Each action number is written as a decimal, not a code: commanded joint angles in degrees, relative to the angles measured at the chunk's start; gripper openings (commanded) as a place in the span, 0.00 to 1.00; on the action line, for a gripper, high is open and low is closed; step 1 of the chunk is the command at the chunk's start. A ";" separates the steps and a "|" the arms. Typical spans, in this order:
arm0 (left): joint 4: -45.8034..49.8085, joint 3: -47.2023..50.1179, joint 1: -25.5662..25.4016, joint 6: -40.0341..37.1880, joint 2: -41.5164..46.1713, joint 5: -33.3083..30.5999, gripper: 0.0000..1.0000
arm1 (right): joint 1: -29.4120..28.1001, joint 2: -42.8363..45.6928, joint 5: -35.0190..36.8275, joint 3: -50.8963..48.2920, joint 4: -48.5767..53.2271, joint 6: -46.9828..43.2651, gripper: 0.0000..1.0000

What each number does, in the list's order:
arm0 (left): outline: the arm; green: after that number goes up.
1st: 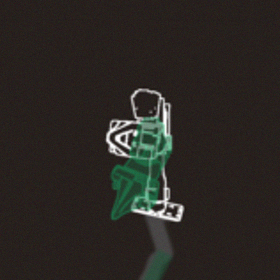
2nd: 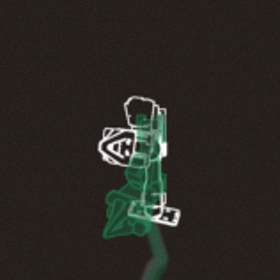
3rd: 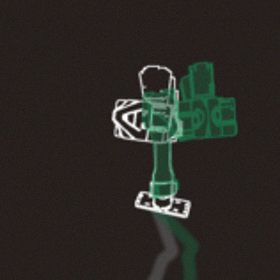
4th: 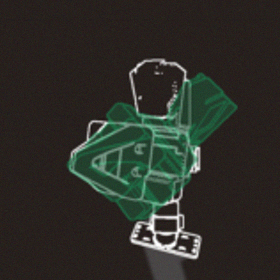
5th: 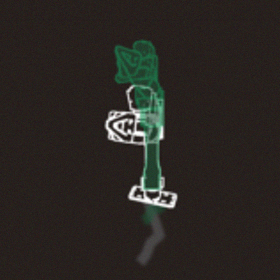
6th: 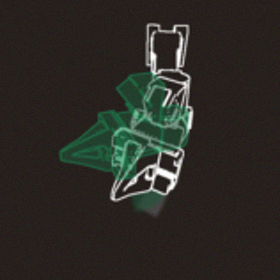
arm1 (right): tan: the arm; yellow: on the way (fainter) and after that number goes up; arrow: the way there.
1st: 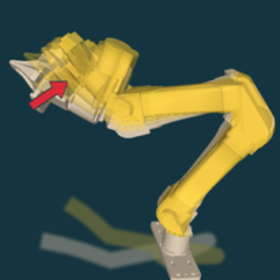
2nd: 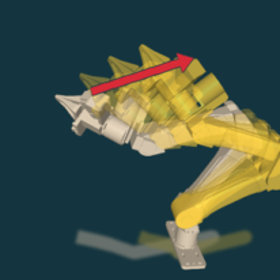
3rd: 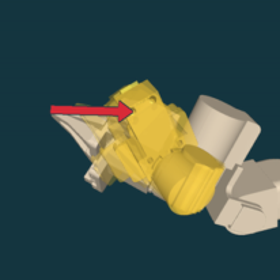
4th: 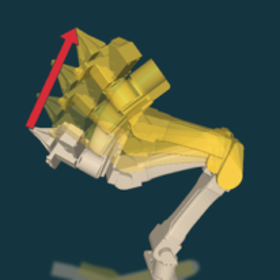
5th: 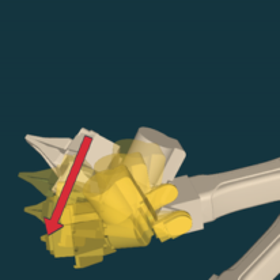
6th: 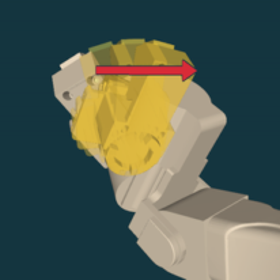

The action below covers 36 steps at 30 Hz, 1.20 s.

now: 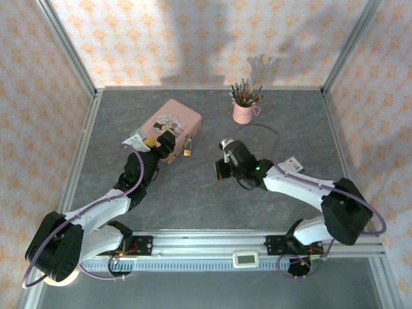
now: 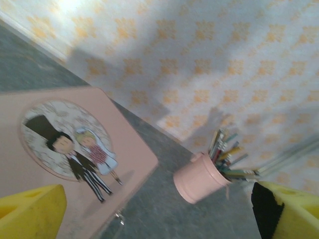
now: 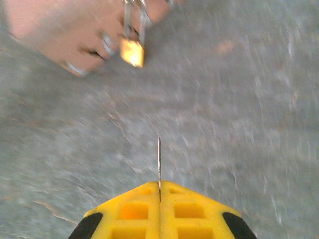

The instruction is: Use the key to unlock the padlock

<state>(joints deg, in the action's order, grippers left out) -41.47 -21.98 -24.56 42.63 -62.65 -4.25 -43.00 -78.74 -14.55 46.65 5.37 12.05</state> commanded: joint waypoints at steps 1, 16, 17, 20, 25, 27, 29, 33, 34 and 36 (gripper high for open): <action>-6.28 0.01 -0.28 6.54 -2.57 12.86 0.89 | 3.80 2.14 -13.72 0.58 -7.80 -6.03 0.00; -26.99 -3.59 -3.32 10.37 -16.35 30.77 0.66 | 6.77 2.43 -28.55 1.61 -23.30 0.95 0.00; -26.72 -3.93 -3.36 10.21 -16.50 31.24 0.65 | 6.78 2.29 -28.97 1.60 -24.36 1.36 0.00; -26.01 -4.78 -3.39 9.82 -16.85 32.32 0.61 | 6.79 1.40 -30.14 2.03 -26.28 2.15 0.00; -25.90 -4.92 -3.83 9.39 -16.68 32.38 0.50 | 6.86 0.14 -30.45 2.73 -27.18 2.18 0.00; -25.80 -5.09 -3.85 9.26 -16.83 32.44 0.46 | 6.84 -0.09 -30.79 2.91 -27.63 2.26 0.00; -25.80 -5.27 -3.99 9.20 -16.97 32.53 0.44 | 6.88 -0.26 -30.89 3.09 -27.79 2.33 0.00; -26.27 -5.31 -4.01 9.31 -17.26 32.77 0.32 | 6.88 -0.67 -30.89 3.44 -27.83 2.36 0.00; -26.40 -5.36 -4.05 9.31 -17.32 32.94 0.26 | 6.88 -0.78 -30.89 3.44 -27.84 2.45 0.00; -26.49 -5.44 -4.09 9.40 -17.17 33.32 0.11 | 6.88 -0.73 -30.52 3.36 -28.17 2.52 0.00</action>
<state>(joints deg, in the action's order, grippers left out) -65.10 -25.89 -28.14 52.62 -79.57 27.24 -36.42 -79.31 -44.42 48.01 -19.84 13.98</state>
